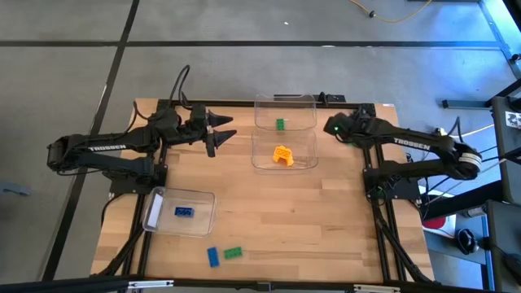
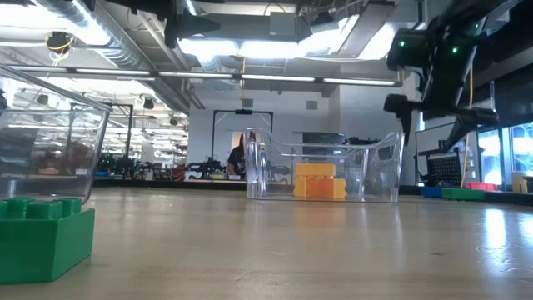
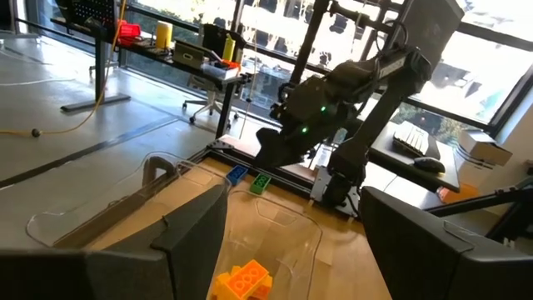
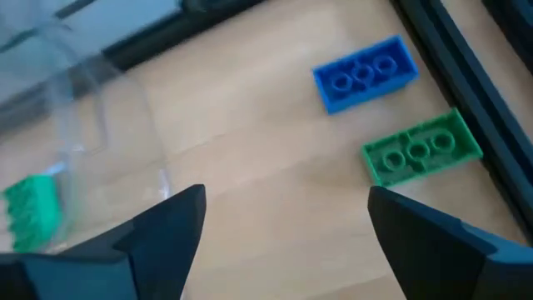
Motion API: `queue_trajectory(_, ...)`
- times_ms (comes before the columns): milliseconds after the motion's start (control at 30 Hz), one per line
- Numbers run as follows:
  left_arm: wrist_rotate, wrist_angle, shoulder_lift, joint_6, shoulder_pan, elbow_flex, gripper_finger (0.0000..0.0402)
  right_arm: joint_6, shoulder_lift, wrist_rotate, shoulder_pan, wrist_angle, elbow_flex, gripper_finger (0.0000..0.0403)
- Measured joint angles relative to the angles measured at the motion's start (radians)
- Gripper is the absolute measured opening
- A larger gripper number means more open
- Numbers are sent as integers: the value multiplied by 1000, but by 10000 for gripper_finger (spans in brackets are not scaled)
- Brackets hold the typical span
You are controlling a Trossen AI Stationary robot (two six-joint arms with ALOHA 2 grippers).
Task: Sort & place blocks by color
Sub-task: Put the top green game piece into the top transparent bin
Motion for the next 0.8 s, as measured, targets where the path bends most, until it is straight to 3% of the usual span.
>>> queue_trajectory(233, 3, -1, 0, 1, 0, 0, 266, 260, 17, 17, -4, -26, -41, 336)
queue_trajectory(400, 3, 0, 0, 1, 0, 0, 266, 530, 17, 29, -40, -79, -113, 336)
queue_trajectory(600, 3, 8, 0, 0, 0, 0, 266, 656, 18, -48, -94, 75, -253, 336)
queue_trajectory(800, 3, 9, 0, 0, 0, 0, 266, 695, 18, -43, -131, 193, -296, 336)
